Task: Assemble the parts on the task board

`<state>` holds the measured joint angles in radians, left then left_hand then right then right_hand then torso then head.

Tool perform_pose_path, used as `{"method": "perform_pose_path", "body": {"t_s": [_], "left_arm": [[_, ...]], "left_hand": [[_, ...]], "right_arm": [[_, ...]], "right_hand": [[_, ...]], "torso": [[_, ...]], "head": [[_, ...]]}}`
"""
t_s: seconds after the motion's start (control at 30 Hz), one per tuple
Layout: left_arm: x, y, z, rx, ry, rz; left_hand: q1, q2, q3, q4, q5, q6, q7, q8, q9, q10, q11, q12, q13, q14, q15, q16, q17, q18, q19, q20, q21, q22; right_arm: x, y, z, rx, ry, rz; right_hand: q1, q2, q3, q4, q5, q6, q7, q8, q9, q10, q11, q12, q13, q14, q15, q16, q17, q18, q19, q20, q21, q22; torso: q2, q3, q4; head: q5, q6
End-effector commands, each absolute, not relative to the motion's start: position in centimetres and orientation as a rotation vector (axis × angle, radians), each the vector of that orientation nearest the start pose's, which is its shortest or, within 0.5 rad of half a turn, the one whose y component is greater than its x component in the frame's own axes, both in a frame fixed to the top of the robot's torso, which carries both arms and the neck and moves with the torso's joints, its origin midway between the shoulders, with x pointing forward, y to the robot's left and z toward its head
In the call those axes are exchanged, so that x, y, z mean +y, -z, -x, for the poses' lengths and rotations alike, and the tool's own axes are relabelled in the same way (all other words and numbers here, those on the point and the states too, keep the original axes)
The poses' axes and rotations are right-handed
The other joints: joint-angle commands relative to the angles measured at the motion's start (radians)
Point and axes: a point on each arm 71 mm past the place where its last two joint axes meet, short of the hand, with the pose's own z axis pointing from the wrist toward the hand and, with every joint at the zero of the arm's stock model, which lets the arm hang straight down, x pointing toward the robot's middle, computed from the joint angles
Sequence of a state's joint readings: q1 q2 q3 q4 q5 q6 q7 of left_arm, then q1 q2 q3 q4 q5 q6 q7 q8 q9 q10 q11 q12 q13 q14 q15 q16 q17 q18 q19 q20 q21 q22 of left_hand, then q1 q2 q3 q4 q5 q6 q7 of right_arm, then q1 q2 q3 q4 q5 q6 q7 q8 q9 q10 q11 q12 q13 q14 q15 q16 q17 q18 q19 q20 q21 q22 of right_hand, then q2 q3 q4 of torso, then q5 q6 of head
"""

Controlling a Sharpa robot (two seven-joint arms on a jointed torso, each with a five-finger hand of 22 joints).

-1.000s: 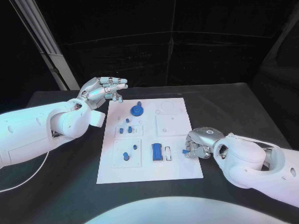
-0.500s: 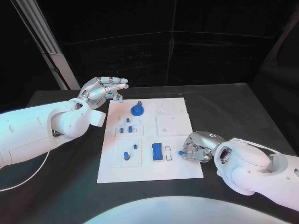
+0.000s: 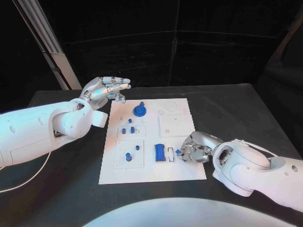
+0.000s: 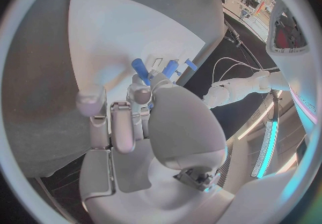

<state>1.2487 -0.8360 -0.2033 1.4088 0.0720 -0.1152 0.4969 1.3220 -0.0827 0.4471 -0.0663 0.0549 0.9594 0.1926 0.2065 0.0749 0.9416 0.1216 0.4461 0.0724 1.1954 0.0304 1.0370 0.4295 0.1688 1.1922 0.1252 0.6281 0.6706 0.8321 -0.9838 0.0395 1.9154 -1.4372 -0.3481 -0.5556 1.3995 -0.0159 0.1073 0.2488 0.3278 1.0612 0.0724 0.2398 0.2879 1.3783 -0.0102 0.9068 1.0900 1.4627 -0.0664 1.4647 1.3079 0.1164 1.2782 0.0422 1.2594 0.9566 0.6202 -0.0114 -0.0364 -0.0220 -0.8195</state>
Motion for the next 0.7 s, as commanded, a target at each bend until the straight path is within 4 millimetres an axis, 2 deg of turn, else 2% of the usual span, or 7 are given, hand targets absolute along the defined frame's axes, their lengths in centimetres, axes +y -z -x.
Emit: {"method": "perform_pose_path", "body": {"t_s": [0.03, 0.1, 0.27, 0.5, 0.7], "left_arm": [[23.5, 21.1, -49.4, 1.468, 1.636, 1.112], [23.5, 21.1, -49.4, 1.468, 1.636, 1.111], [23.3, 21.1, -49.4, 1.47, 1.64, 1.111], [23.3, 21.1, -49.4, 1.471, 1.64, 1.111], [23.2, 21.1, -49.4, 1.473, 1.643, 1.11]], "left_hand": [[-0.003, 0.008, 0.001, -0.004, 0.004, -0.005, 0.001, 0.004, -0.001, -0.009, -0.001, 0.004, -0.001, -0.009, -0.001, -0.001, -0.001, 0.014, -0.008, 0.001, -0.006, -0.001], [-0.003, 0.008, 0.001, -0.004, 0.004, -0.005, 0.001, 0.004, -0.001, -0.009, -0.001, 0.004, -0.001, -0.009, -0.001, -0.001, -0.001, 0.014, -0.008, 0.001, -0.006, -0.001], [-0.004, 0.01, 0.001, -0.004, 0.004, -0.006, 0.001, 0.005, -0.001, -0.011, -0.001, 0.005, -0.002, -0.01, -0.001, 0.0, -0.002, 0.014, -0.008, 0.001, -0.007, -0.002], [-0.004, 0.01, 0.001, -0.004, 0.004, -0.006, 0.001, 0.005, -0.001, -0.011, -0.001, 0.005, -0.002, -0.01, -0.001, 0.0, -0.002, 0.014, -0.008, 0.001, -0.007, -0.002], [-0.004, 0.01, 0.001, -0.004, 0.004, -0.006, 0.001, 0.005, -0.001, -0.011, -0.001, 0.005, -0.002, -0.01, -0.001, 0.0, -0.002, 0.014, -0.008, 0.001, -0.007, -0.002]], "right_arm": [[-18.1, 27.5, -34.8, 2.042, -0.577, -0.296], [-17.9, 27.6, -34.9, 2.047, -0.577, -0.299], [-17.3, 27.8, -35.1, 2.058, -0.578, -0.306], [-16.8, 28.0, -35.2, 2.065, -0.581, -0.307], [-16.3, 28.3, -35.3, 2.093, -0.575, -0.287]], "right_hand": [[-0.017, -0.002, 0.012, 0.005, -0.001, 0.016, -0.002, 0.003, 0.005, 0.012, 0.0, 0.014, 0.01, 0.073, -0.008, 0.006, 0.078, -0.003, 0.009, -0.004, 0.008, 0.005], [-0.03, -0.008, 0.02, 0.011, 0.002, 0.023, -0.005, 0.004, 0.007, 0.017, -0.002, 0.02, 0.015, 0.074, -0.009, 0.008, 0.08, -0.003, 0.009, -0.005, 0.008, 0.005], [-0.054, -0.021, 0.028, 0.019, 0.045, 0.039, -0.01, 0.008, 0.014, 0.024, -0.006, 0.029, 0.022, 0.074, -0.013, 0.009, 0.083, -0.003, 0.01, -0.008, 0.009, 0.007], [-0.062, -0.022, 0.031, 0.022, 0.051, 0.046, -0.013, 0.011, 0.017, 0.027, -0.008, 0.029, 0.023, 0.075, -0.014, 0.01, 0.085, -0.003, 0.01, -0.009, 0.009, 0.007], [-0.063, -0.022, 0.032, 0.022, 0.053, 0.047, -0.014, 0.012, 0.018, 0.027, -0.008, 0.027, 0.022, 0.074, -0.014, 0.01, 0.085, -0.003, 0.01, -0.01, 0.009, 0.007]], "torso": [[0.0, 0.0004, -0.002], [-0.001, -0.0001, -0.0021], [0.0, 0.0002, -0.0001], [0.0, 0.0003, -0.0015], [0.001, 0.0008, -0.0003]], "head": [[0.002, -0.001], [0.002, -0.002], [0.001, -0.002], [0.002, -0.003], [0.002, -0.002]]}}
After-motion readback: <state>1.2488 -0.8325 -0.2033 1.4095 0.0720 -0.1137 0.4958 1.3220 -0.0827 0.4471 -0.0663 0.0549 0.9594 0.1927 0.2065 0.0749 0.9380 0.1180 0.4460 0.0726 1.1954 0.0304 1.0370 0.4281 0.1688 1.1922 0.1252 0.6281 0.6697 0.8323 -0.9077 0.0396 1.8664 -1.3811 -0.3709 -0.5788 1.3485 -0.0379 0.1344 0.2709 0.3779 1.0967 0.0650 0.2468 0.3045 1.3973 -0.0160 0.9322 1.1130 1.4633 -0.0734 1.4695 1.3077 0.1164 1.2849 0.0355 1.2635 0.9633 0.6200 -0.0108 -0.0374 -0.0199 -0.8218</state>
